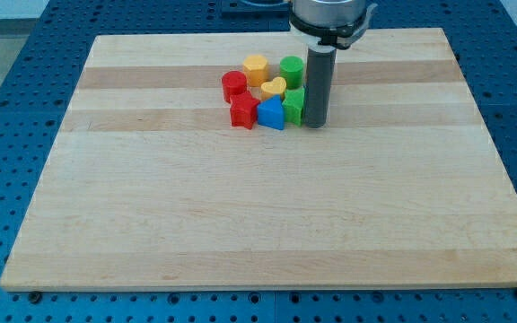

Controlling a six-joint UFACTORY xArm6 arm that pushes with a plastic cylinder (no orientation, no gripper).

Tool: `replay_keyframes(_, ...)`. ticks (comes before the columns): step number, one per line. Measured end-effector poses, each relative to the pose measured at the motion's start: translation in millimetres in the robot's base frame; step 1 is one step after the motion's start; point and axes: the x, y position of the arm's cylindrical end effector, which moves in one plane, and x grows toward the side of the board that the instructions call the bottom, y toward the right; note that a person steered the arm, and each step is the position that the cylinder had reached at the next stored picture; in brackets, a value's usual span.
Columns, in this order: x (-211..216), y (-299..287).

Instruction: Place the blue cube at the bottom of the green circle

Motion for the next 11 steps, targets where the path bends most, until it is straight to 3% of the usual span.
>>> replay_keyframes(3, 0, 11)
replay_keyframes(5, -17, 51)
replay_keyframes(6, -36, 40)
replay_keyframes(11, -48, -15)
